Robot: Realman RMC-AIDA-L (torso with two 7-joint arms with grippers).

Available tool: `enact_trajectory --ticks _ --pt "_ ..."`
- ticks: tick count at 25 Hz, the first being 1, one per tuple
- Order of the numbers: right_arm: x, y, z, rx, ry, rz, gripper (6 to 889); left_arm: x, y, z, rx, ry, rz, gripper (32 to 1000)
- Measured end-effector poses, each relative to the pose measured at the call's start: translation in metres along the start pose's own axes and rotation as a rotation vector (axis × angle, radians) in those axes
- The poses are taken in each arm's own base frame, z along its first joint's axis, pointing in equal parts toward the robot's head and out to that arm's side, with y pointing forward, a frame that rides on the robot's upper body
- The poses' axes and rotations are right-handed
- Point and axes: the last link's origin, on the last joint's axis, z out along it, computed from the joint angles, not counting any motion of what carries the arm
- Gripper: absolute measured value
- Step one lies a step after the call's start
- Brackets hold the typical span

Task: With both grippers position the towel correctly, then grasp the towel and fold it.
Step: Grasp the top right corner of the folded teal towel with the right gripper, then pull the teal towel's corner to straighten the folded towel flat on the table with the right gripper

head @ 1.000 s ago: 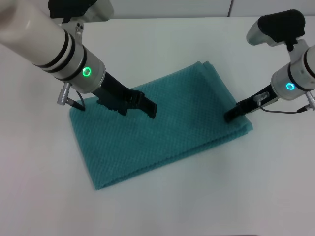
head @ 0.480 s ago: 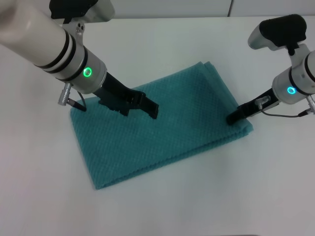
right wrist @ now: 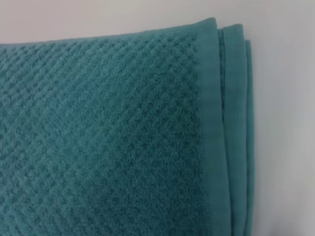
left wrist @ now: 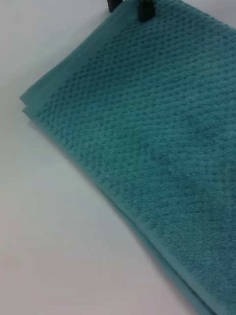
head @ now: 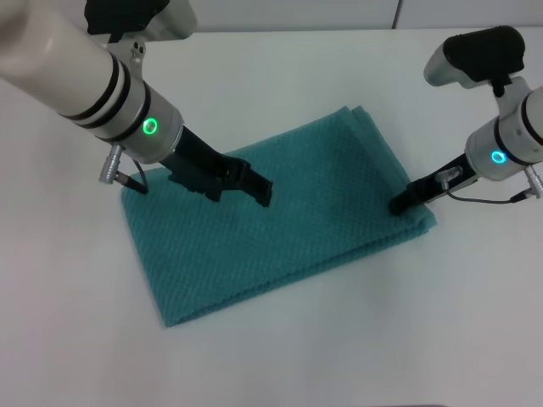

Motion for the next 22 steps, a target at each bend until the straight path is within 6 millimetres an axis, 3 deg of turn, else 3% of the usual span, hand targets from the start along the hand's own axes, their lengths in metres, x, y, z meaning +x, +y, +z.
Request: enact_trajectory --ticks 10,13,18,22 --pt "-0.0020 0.0024 -0.0008 -0.006 0.002 -0.001 552 -0.0012 -0.0009 0.0004 0.000 -0.002 -0.002 857" --pt "-0.0019 0.0026 -0.0007 -0.006 0.003 -0.002 322 -0.0013 -0.0010 0.0004 0.000 -0.002 -0.002 857" --pt "-0.0014 0.0028 -0.0005 -0.008 0.006 -0.007 119 -0.0013 -0.0010 0.0004 0.000 -0.002 -0.002 857" --pt "-0.0007 0.0035 -0.0009 -0.013 0.012 -0.011 85 -0.0018 -0.0014 0.0005 0.000 -0.002 -0.003 857"
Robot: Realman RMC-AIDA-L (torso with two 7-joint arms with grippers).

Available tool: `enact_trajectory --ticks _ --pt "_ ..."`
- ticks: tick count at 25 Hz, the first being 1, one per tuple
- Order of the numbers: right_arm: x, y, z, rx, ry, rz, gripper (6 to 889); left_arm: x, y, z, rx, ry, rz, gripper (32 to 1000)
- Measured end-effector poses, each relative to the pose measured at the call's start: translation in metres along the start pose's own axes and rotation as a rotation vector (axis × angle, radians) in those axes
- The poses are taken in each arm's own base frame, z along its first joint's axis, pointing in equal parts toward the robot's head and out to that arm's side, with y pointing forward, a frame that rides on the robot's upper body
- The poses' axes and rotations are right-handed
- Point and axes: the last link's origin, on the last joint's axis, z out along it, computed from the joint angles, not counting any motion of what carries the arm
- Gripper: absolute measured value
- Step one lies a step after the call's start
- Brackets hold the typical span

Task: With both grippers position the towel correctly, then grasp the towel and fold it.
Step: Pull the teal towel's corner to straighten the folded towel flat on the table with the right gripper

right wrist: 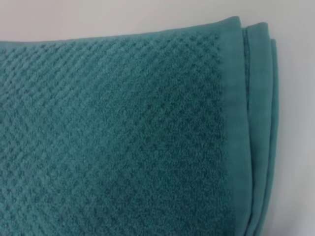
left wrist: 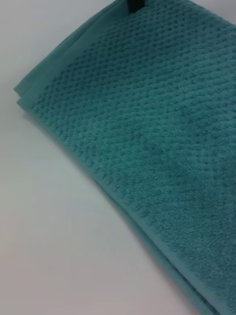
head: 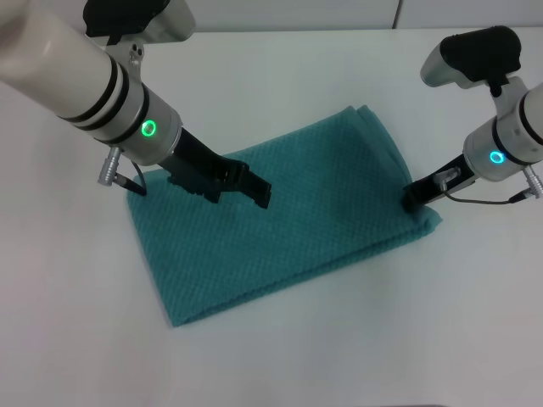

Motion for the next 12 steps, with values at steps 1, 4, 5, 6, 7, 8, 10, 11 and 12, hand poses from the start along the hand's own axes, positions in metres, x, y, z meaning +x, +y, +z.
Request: enact_trajectory --ticks 1,4,5,6,7,8,10,11,12 --pt "0.000 0.000 0.000 -0.001 0.002 -0.001 76 0.000 0.000 0.000 0.000 0.000 0.000 857" --pt "0.001 0.001 -0.001 -0.008 0.012 -0.007 68 -0.001 -0.001 0.000 0.001 0.000 0.003 857" --pt "0.002 0.002 -0.001 -0.014 0.017 -0.011 68 -0.001 -0.001 0.000 0.001 -0.001 0.004 856" --pt "0.003 0.002 -0.001 -0.020 0.023 -0.016 68 -0.001 -0.001 0.000 0.001 -0.001 0.004 856" --pt "0.004 0.003 -0.002 -0.026 0.029 -0.020 68 -0.001 -0.002 0.000 0.001 -0.001 0.004 856" --pt "0.005 0.004 -0.002 -0.033 0.036 -0.024 68 -0.002 -0.002 0.000 0.002 -0.002 0.002 856" --pt "0.008 0.005 -0.003 -0.046 0.050 -0.032 69 -0.004 -0.005 0.000 0.003 -0.004 -0.004 856" --pt "0.009 0.006 -0.003 -0.056 0.061 -0.038 69 -0.005 -0.006 0.000 0.005 -0.004 -0.006 856" --pt "0.010 0.007 -0.004 -0.063 0.068 -0.044 69 -0.005 -0.006 0.000 0.006 -0.003 -0.007 856"
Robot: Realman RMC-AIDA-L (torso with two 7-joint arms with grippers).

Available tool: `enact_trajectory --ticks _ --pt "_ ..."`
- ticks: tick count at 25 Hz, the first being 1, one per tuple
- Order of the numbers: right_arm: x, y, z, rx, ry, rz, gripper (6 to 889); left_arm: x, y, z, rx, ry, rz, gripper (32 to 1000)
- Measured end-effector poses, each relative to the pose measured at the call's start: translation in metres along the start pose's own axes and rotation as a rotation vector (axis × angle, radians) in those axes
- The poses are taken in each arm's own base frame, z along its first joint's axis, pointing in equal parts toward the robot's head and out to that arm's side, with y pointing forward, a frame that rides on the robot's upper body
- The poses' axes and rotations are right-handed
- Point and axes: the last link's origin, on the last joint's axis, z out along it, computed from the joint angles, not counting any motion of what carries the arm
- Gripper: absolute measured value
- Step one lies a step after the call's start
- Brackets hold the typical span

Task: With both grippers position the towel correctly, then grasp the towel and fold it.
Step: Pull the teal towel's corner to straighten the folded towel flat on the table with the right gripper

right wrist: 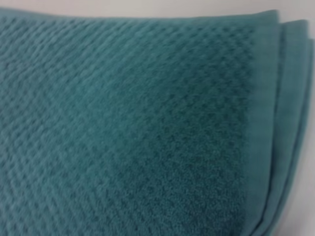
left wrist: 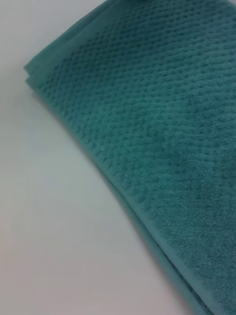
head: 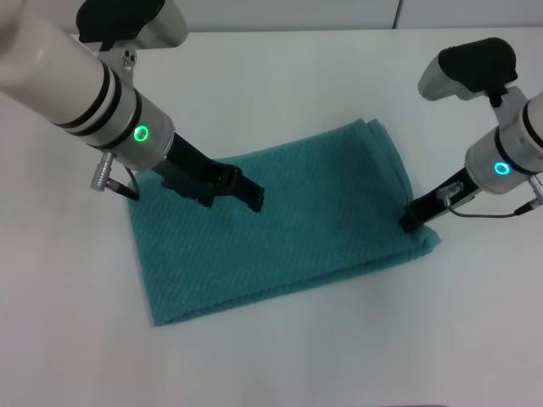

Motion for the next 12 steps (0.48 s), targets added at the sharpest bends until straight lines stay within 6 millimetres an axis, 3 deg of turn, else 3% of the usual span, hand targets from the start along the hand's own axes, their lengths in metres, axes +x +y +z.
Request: enact_trajectory --ticks 12 --pt "0.016 0.016 -0.005 -0.117 0.089 -0.090 69 -0.003 -0.005 -0.001 0.009 0.002 -0.010 856"
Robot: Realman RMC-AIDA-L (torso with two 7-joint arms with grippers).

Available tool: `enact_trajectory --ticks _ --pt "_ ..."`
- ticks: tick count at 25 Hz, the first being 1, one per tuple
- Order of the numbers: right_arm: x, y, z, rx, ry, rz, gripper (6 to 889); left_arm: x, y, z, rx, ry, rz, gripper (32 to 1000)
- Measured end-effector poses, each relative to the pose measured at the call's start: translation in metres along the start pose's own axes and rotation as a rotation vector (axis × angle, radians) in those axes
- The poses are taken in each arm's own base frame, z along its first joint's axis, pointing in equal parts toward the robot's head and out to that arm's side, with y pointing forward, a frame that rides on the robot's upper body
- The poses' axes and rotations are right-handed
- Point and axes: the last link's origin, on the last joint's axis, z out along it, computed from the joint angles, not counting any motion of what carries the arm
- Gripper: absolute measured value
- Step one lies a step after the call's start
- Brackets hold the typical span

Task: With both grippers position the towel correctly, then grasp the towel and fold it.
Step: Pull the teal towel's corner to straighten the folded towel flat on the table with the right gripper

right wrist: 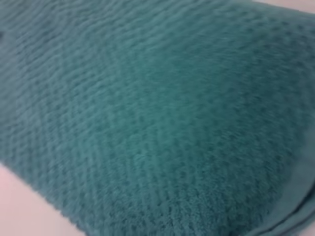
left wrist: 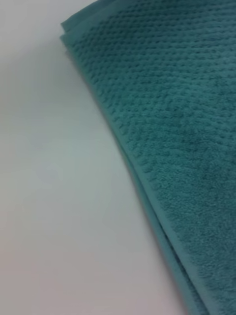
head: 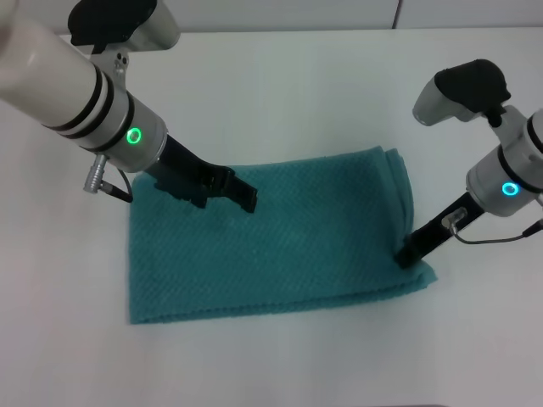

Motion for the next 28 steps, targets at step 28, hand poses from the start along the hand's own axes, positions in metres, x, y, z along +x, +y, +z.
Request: enact_trajectory --ticks 28 --pt "0.004 0.013 -0.005 -0.097 0.033 -0.036 85 -0.002 -0.003 -0.001 0.002 -0.001 -0.008 856"
